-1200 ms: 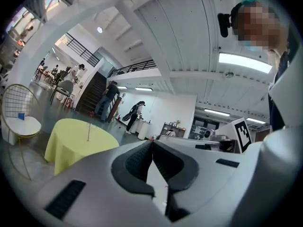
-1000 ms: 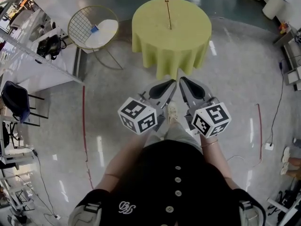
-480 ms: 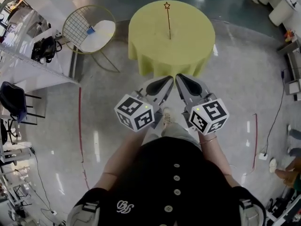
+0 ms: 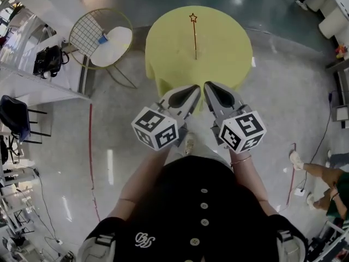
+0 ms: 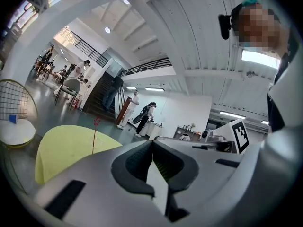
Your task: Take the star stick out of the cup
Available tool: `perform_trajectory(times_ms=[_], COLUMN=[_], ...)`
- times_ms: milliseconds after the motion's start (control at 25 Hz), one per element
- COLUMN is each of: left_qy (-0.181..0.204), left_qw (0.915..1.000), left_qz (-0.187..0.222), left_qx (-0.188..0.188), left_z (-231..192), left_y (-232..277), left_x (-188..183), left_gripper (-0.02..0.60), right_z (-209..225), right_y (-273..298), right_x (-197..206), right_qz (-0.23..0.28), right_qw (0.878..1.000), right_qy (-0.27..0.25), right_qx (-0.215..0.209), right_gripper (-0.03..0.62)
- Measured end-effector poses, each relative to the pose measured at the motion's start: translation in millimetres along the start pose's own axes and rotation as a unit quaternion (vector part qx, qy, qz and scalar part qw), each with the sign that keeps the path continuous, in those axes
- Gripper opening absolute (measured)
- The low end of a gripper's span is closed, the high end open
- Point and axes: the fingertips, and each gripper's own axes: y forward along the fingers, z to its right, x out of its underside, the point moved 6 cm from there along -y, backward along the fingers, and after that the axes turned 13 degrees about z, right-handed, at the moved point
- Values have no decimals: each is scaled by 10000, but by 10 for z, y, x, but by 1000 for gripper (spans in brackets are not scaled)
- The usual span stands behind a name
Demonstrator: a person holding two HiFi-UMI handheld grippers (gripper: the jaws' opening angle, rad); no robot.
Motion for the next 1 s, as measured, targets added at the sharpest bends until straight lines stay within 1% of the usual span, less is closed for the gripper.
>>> perform_trajectory(times_ms=[360, 520, 840, 1000], left_qy=[77, 59, 1, -45], left_qw=[9999, 9999, 9999, 9997], left_qz=[81, 85, 41, -28], left_qx=[-100, -108, -161, -220], left_z=[-213, -255, -222, -250], left_y=[351, 442, 496, 480], left_x=[-16, 18, 54, 97], left_gripper=[12, 12, 12, 12], right_z=[332, 442, 492, 530], right_y=[247, 287, 247, 195], right_x=[-44, -18, -31, 4], right_qz=[-15, -38, -120, -221], right_qw=[9999, 10000, 9999, 9998], right_qy=[-35, -12, 11, 10], right_qx=[-126, -90, -78, 2], right_gripper=[5, 5, 5, 5])
